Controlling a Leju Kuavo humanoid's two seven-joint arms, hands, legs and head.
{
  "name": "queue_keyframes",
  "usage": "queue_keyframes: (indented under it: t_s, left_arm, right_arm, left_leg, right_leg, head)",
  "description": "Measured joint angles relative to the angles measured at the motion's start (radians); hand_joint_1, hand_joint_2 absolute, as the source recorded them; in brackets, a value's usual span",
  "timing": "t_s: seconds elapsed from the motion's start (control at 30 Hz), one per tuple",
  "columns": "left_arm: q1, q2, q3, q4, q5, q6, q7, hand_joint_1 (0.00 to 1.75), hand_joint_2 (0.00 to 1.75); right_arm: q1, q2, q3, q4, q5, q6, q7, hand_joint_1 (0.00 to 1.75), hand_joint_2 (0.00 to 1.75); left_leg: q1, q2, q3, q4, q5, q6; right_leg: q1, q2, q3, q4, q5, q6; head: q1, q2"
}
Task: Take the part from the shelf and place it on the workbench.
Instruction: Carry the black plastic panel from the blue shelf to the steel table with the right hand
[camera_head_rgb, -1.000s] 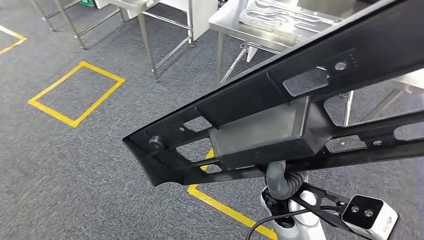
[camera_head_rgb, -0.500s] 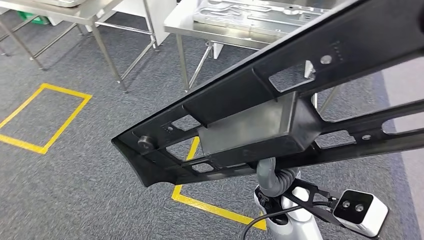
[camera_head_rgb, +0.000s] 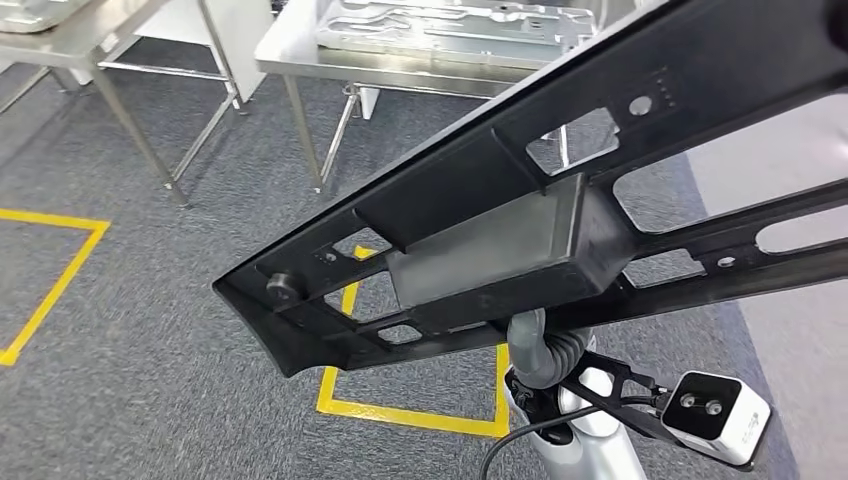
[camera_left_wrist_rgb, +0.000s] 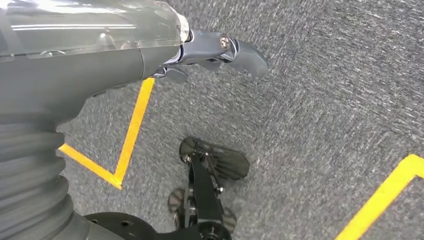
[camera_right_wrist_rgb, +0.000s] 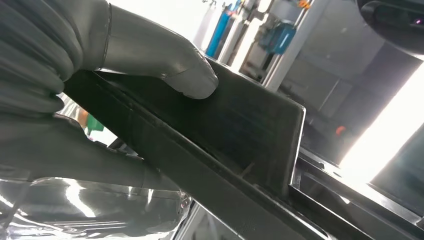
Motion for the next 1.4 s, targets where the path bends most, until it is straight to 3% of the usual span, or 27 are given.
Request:
queue_keyframes:
  t_s: [0.03, 0.1, 0.17, 0.23, 0.33, 0.37, 0.4, 0.47, 0.5, 0.53, 0.57, 0.63, 0.7, 0.8, 0.87, 0.9, 0.97, 1.0, 1.03, 1.07, 1.13, 1.2, 1.27, 1.33, 1.4]
  left_arm:
    - [-0.001, 0.0, 0.002, 0.0, 0.003, 0.0, 0.0, 0.0, 1.75]
    - [-0.002, -0.001, 0.005, 0.0, 0.008, 0.0, 0.0, 0.0, 1.75]
    - [-0.003, -0.001, 0.007, 0.0, 0.01, -0.001, 0.0, 0.0, 1.75]
    - [-0.003, -0.001, 0.008, 0.0, 0.01, -0.003, 0.001, 0.0, 1.75]
    - [-0.003, -0.001, 0.008, 0.0, 0.01, -0.005, 0.002, 0.0, 1.75]
    - [-0.004, -0.001, 0.008, 0.0, 0.01, -0.007, 0.002, 0.0, 1.75]
    - [-0.004, -0.001, 0.008, 0.0, 0.01, -0.009, 0.003, 0.0, 1.75]
    - [0.0, 0.0, 0.009, 0.0, 0.01, -0.014, 0.004, 0.0, 1.75]
    - [0.004, 0.0, 0.009, 0.0, 0.01, -0.015, 0.004, 0.0, 1.75]
    - [0.007, 0.0, 0.009, 0.0, 0.01, -0.016, 0.003, 0.0, 1.75]
    - [0.009, 0.0, 0.009, 0.0, 0.01, -0.016, 0.002, 0.0, 1.75]
    - [0.009, 0.0, 0.009, 0.0, 0.01, -0.019, 0.0, 0.0, 1.75]
    - [0.008, 0.0, 0.009, 0.0, 0.009, -0.022, -0.004, 0.0, 1.75]
    - [0.007, 0.0, 0.009, 0.0, 0.007, -0.025, -0.008, 0.0, 1.75]
    - [0.007, 0.0, 0.009, 0.0, 0.006, -0.026, -0.012, 0.0, 1.75]
    - [0.007, 0.0, 0.009, 0.0, 0.006, -0.027, -0.013, 0.0, 1.75]
    - [0.007, 0.0, 0.009, 0.0, 0.005, -0.027, -0.015, 0.0, 1.75]
    - [0.007, 0.0, 0.009, 0.0, 0.005, -0.027, -0.016, 0.0, 1.75]
    - [0.008, 0.0, 0.009, 0.0, 0.005, -0.027, -0.016, 0.0, 1.75]
    - [0.008, 0.0, 0.009, 0.0, 0.005, -0.027, -0.017, 0.0, 1.75]
    - [0.01, 0.0, 0.009, 0.0, 0.006, -0.027, -0.017, 0.0, 1.75]
    - [0.009, -0.001, 0.009, 0.0, 0.006, -0.027, -0.017, 0.0, 1.75]
    - [0.007, -0.001, 0.009, 0.0, 0.006, -0.027, -0.017, 0.0, 1.75]
    - [0.004, -0.001, 0.009, 0.0, 0.006, -0.028, -0.018, 0.0, 1.75]
    - [0.001, -0.001, 0.009, 0.0, 0.006, -0.029, -0.019, 0.0, 1.75]
  right_arm:
    - [-0.001, -0.002, 0.0, 0.001, -0.004, 0.001, 0.0, 1.75, 1.75]
    - [-0.005, -0.005, 0.002, 0.001, -0.012, 0.001, 0.001, 1.75, 1.75]
    - [-0.01, -0.007, 0.005, 0.0, -0.017, 0.0, 0.002, 1.75, 1.75]
    - [-0.01, -0.009, 0.008, -0.001, -0.017, -0.004, 0.003, 1.75, 1.75]
    - [-0.01, -0.01, 0.008, -0.001, -0.017, -0.006, 0.003, 1.75, 1.75]
    - [-0.01, -0.011, 0.008, -0.004, -0.014, -0.01, 0.002, 1.75, 1.75]
    - [-0.009, -0.013, 0.009, -0.006, -0.011, -0.013, 0.002, 1.75, 1.75]
    - [-0.004, -0.016, 0.012, -0.01, -0.004, -0.021, 0.0, 1.75, 1.75]
    - [-0.002, -0.018, 0.013, -0.01, -0.003, -0.021, 0.0, 1.75, 1.75]
    - [0.0, -0.019, 0.014, -0.01, -0.002, -0.02, 0.0, 1.75, 1.75]
    - [0.001, -0.02, 0.014, -0.01, 0.0, -0.019, 0.0, 1.75, 1.75]
    - [0.001, -0.022, 0.014, -0.01, 0.003, -0.016, 0.0, 1.75, 1.75]
    - [0.001, -0.023, 0.013, -0.01, 0.006, -0.013, 0.0, 1.75, 1.75]
    - [0.002, -0.023, 0.011, -0.01, 0.012, -0.004, 0.0, 1.75, 1.75]
    - [0.002, -0.024, 0.01, -0.01, 0.016, -0.001, 0.0, 1.75, 1.75]
    - [0.002, -0.024, 0.008, -0.011, 0.018, -0.001, 0.0, 1.75, 1.75]
    - [0.007, -0.024, 0.006, -0.011, 0.02, -0.001, 0.0, 1.75, 1.75]
    - [0.011, -0.025, 0.004, -0.011, 0.022, -0.001, 0.0, 1.75, 1.75]
    - [0.014, -0.025, 0.004, -0.011, 0.023, 0.0, 0.0, 1.75, 1.75]
    - [0.016, -0.025, 0.003, -0.01, 0.024, 0.001, 0.0, 1.75, 1.75]
    - [0.017, -0.025, 0.002, -0.01, 0.025, 0.002, 0.0, 1.75, 1.75]
    - [0.016, -0.025, 0.001, -0.01, 0.026, 0.003, 0.0, 1.75, 1.75]
    - [0.015, -0.025, -0.001, -0.009, 0.027, 0.004, 0.0, 1.75, 1.75]
    - [0.014, -0.025, -0.002, -0.01, 0.027, 0.005, 0.0, 1.75, 1.75]
    - [0.012, -0.024, -0.004, -0.01, 0.027, 0.006, 0.0, 1.75, 1.75]
  left_leg:
    - [0.0, 0.012, 0.002, 0.001, -0.002, -0.002]
    - [-0.002, 0.033, 0.009, 0.003, -0.01, -0.01]
    - [-0.007, 0.051, 0.016, 0.006, -0.018, -0.021]
    - [-0.01, 0.063, 0.019, 0.007, -0.022, -0.029]
    - [-0.01, 0.067, 0.021, 0.006, -0.023, -0.033]
    - [-0.008, 0.057, 0.02, 0.014, -0.031, -0.037]
    - [-0.005, 0.035, -0.001, 0.062, -0.06, -0.043]
    - [0.0, -0.012, -0.067, 0.206, -0.131, -0.054]
    - [0.0, -0.026, -0.102, 0.273, -0.153, -0.057]
    - [0.001, -0.028, -0.114, 0.287, -0.144, -0.058]
    - [0.001, -0.028, -0.107, 0.261, -0.116, -0.057]
    - [0.003, -0.029, -0.056, 0.136, -0.042, -0.053]
    - [0.001, -0.032, -0.016, 0.039, -0.01, -0.043]
    - [-0.003, -0.033, -0.008, 0.019, -0.013, -0.022]
    - [0.001, -0.032, 0.001, 0.011, -0.012, -0.009]
    - [0.003, -0.031, 0.006, 0.008, -0.013, -0.004]
    - [0.002, -0.03, 0.011, 0.007, -0.018, 0.003]
    - [0.001, -0.03, 0.013, 0.008, -0.021, 0.004]
    - [0.0, -0.03, 0.017, 0.008, -0.025, 0.003]
    - [0.0, -0.03, 0.024, 0.008, -0.031, 0.002]
    - [0.0, -0.03, 0.041, 0.008, -0.044, -0.003]
    - [-0.002, -0.03, 0.052, 0.008, -0.058, -0.012]
    - [-0.004, -0.028, 0.057, 0.004, -0.067, -0.023]
    - [-0.005, -0.026, 0.072, -0.002, -0.075, -0.034]
    - [-0.005, -0.026, 0.064, 0.041, -0.098, -0.041]
  right_leg:
    - [-0.002, -0.006, 0.018, -0.034, 0.027, 0.001]
    - [0.0, -0.046, 0.092, -0.171, 0.088, -0.004]
    - [0.009, -0.078, 0.139, -0.26, 0.113, -0.018]
    - [0.013, -0.073, 0.141, -0.268, 0.112, -0.028]
    - [0.014, -0.067, 0.139, -0.267, 0.111, -0.031]
    - [0.011, -0.06, 0.142, -0.271, 0.112, -0.036]
    - [0.009, -0.051, 0.144, -0.275, 0.114, -0.043]
    - [0.006, -0.026, 0.149, -0.284, 0.116, -0.058]
    - [0.006, -0.017, 0.149, -0.284, 0.115, -0.061]
    - [0.007, -0.009, 0.15, -0.283, 0.114, -0.061]
    - [0.007, -0.002, 0.152, -0.282, 0.113, -0.059]
    - [0.007, 0.008, 0.157, -0.278, 0.107, -0.053]
    - [0.009, 0.014, 0.157, -0.271, 0.102, -0.043]
    - [0.011, 0.017, 0.155, -0.273, 0.099, -0.026]
    - [0.01, 0.012, 0.148, -0.248, 0.082, -0.014]
    - [0.009, 0.008, 0.129, -0.206, 0.061, -0.009]
    - [0.007, 0.004, 0.054, -0.07, 0.008, -0.003]
    - [0.006, 0.003, 0.019, -0.014, -0.005, -0.001]
    - [0.005, 0.003, -0.003, 0.012, 0.0, -0.001]
    - [0.005, 0.003, -0.003, -0.004, 0.026, -0.003]
    - [0.006, -0.001, 0.046, -0.126, 0.106, -0.011]
    - [0.012, -0.007, 0.097, -0.233, 0.143, -0.022]
    - [0.019, -0.007, 0.111, -0.257, 0.131, -0.033]
    - [0.015, -0.003, 0.121, -0.266, 0.121, -0.044]
    - [0.008, -0.004, 0.145, -0.278, 0.112, -0.055]
  head:
    - [0.0, 0.0]
    - [0.0, 0.0]
    - [0.0, 0.0]
    - [0.0, 0.0]
    - [0.0, 0.0]
    - [0.0, 0.0]
    - [0.0, 0.0]
    - [0.0, 0.0]
    - [0.0, 0.0]
    - [0.0, 0.0]
    - [0.0, 0.0]
    - [0.0, 0.0]
    - [0.0, 0.0]
    - [0.0, 0.0]
    - [0.0, 0.0]
    - [0.0, 0.0]
    - [0.0, 0.0]
    - [0.0, 0.0]
    - [0.0, 0.0]
    - [0.0, 0.0]
    - [0.0, 0.0]
    - [0.0, 0.0]
    - [0.0, 0.0]
    - [0.0, 0.0]
    - [-0.001, 0.0]
